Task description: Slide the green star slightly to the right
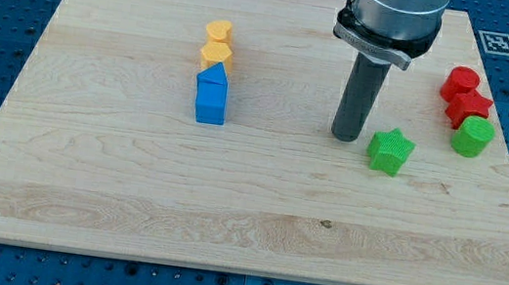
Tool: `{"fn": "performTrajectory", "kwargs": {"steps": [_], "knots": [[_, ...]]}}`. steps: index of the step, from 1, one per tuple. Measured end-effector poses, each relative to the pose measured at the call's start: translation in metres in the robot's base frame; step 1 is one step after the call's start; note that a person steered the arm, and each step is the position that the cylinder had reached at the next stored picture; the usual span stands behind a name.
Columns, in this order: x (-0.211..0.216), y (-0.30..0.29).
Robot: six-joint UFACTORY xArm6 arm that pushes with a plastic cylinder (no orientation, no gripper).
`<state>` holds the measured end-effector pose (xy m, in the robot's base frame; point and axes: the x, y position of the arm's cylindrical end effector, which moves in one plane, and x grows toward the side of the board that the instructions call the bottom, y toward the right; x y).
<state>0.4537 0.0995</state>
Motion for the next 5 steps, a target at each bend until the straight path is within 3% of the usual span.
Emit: {"fn": "performTrajectory", "kwargs": {"steps": [5], "knots": [[0.009, 0.026]]}}
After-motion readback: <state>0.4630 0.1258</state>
